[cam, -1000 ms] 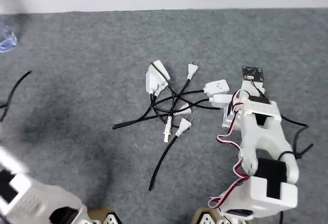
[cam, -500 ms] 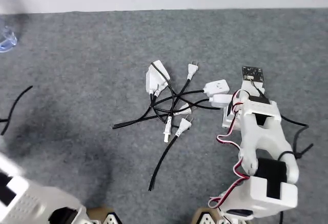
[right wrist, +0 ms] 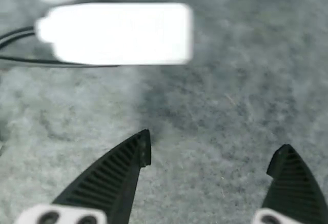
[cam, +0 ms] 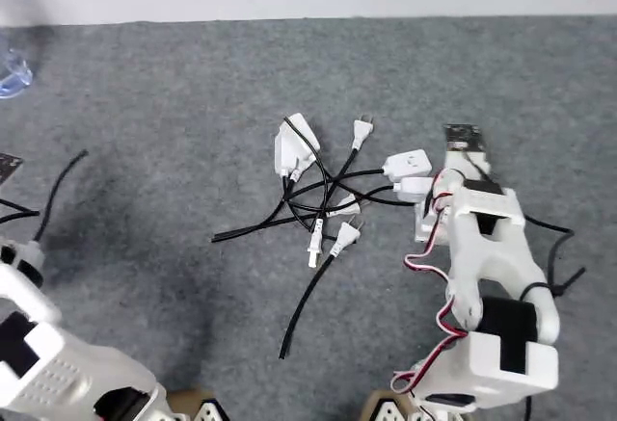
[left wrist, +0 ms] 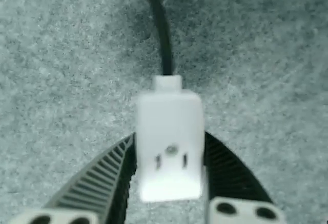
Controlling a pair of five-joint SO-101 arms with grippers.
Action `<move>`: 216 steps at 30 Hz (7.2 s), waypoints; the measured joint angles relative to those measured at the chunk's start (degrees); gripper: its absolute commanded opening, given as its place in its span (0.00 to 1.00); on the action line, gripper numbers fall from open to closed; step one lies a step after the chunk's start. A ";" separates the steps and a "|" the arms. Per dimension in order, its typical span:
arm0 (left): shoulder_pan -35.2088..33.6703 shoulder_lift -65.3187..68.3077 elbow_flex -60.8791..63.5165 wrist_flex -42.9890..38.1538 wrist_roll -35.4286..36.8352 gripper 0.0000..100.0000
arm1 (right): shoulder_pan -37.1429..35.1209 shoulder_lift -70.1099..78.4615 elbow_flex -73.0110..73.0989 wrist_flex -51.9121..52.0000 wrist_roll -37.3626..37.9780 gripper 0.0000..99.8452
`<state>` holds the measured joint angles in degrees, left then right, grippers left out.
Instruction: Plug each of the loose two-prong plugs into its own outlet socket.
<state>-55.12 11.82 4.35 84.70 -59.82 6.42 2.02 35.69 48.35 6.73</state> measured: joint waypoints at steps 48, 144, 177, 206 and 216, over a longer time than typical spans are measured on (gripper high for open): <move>74.29 14.95 -13.98 -26.90 72.79 0.28 | -0.70 0.00 0.00 0.09 0.70 0.36; 94.86 -14.42 -22.15 9.58 51.34 0.01 | -4.57 -25.76 7.12 4.40 5.71 0.36; 89.67 -60.84 29.45 -9.05 28.40 0.01 | -7.65 -92.75 35.16 17.49 47.12 0.36; 88.79 -109.98 92.84 -71.47 67.78 0.01 | -19.52 -71.82 21.19 16.35 -2.99 0.36; 81.85 -112.70 92.84 -68.92 81.32 0.01 | -34.11 -59.69 -4.22 34.90 7.30 0.36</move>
<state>26.73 -100.88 97.19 15.78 21.49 -27.69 -57.67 31.47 83.25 14.02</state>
